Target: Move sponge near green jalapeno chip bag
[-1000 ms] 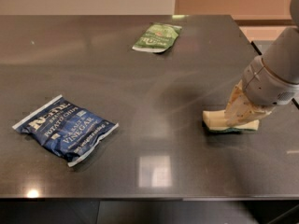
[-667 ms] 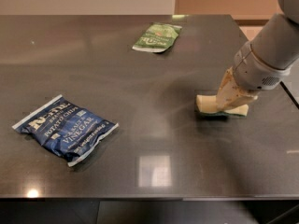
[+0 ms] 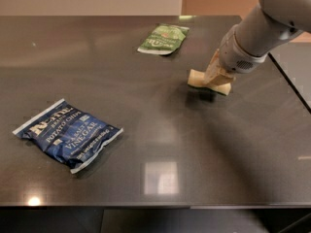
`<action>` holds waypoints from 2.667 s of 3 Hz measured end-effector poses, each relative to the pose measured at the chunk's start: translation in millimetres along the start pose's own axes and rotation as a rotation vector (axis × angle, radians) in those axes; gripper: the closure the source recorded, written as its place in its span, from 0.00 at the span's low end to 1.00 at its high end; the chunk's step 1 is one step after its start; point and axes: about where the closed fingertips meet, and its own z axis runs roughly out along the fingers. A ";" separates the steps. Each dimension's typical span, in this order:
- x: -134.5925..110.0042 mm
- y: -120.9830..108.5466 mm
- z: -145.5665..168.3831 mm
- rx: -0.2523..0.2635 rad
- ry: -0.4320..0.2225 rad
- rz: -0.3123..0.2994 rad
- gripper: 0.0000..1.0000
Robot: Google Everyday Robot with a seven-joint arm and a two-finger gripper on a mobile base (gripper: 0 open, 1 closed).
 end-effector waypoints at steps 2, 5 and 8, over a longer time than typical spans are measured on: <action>-25.9 -85.8 42.9 0.173 -0.067 -0.040 1.00; -48.9 -154.2 76.0 0.305 -0.068 -0.195 0.59; -46.9 -168.8 85.1 0.303 -0.057 -0.177 0.00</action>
Offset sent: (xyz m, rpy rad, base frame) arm 0.1535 0.0382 0.0043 0.0426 -0.3196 0.0369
